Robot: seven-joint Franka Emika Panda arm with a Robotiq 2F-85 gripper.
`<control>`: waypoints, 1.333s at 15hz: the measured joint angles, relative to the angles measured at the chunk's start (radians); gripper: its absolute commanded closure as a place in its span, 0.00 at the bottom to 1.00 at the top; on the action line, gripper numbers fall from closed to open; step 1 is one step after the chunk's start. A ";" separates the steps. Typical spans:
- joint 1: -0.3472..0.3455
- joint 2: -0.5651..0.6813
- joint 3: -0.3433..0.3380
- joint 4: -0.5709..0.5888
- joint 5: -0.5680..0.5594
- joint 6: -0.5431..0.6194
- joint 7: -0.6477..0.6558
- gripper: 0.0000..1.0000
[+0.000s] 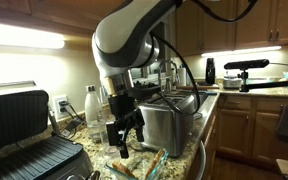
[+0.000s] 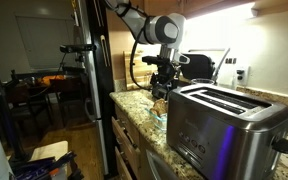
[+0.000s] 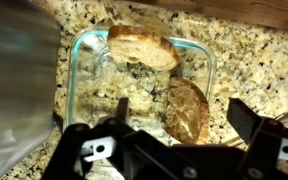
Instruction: Put two slices of bread in the bread toaster
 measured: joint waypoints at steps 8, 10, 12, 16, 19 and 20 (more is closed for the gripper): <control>0.000 0.051 0.001 0.045 0.038 0.000 -0.010 0.00; 0.000 0.059 0.001 0.053 0.055 0.000 -0.017 0.00; 0.000 0.068 0.001 0.062 0.065 0.000 -0.025 0.00; 0.000 0.088 0.001 0.073 0.071 0.000 -0.034 0.00; 0.000 0.108 0.000 0.084 0.072 0.000 -0.037 0.00; 0.000 0.114 0.000 0.089 0.072 0.000 -0.038 0.00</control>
